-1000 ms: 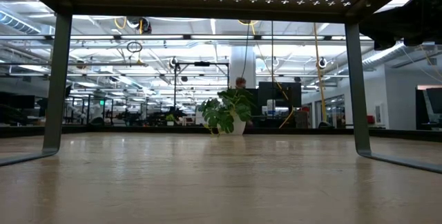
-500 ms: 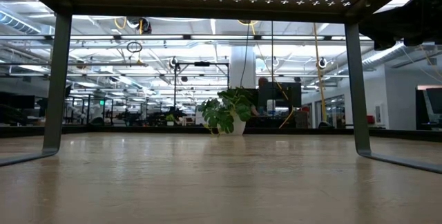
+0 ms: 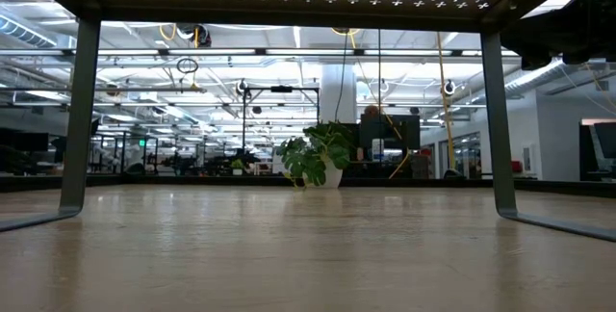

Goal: Pick & Place Mini shaped plates
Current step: Return to Home Position

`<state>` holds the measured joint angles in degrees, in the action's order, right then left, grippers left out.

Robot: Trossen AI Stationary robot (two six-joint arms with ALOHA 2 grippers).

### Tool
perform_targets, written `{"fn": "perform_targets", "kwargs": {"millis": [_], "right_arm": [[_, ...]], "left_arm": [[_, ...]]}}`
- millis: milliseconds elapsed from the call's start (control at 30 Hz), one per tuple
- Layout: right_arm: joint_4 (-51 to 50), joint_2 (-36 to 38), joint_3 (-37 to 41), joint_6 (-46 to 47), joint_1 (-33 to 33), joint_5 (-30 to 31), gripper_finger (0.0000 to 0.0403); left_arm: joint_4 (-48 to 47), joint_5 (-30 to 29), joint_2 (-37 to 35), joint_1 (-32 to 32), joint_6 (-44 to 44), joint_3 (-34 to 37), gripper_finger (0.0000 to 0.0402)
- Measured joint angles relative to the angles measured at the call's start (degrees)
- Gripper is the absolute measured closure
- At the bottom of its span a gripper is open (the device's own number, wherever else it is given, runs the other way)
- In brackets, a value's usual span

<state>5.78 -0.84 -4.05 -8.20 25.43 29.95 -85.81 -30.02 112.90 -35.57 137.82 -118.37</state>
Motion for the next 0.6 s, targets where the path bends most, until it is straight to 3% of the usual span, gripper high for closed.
{"fn": "perform_targets", "kwargs": {"millis": [233, 333, 500, 600], "right_arm": [[0.0, 0.0, 0.0, 0.0, 0.0, 0.0, 0.0284], [0.0, 0.0, 0.0, 0.0, 0.0, 0.0, 0.0284], [0.0, 0.0, 0.0, 0.0, 0.0, 0.0, 0.0284], [0.0, 0.0, 0.0, 0.0, 0.0, 0.0, 0.0284]], "left_arm": [[-4.1, -2.0, -3.6, 3.3, -10.5, 0.0, 0.0278], [-4.2, -6.5, -4.1, 5.3, -16.6, 0.0, 0.0312], [-0.9, -25.9, -4.3, 8.9, -43.2, 0.0, 0.0349], [5.5, -31.3, -4.3, 10.6, -63.7, 0.0, 0.0361]]}}
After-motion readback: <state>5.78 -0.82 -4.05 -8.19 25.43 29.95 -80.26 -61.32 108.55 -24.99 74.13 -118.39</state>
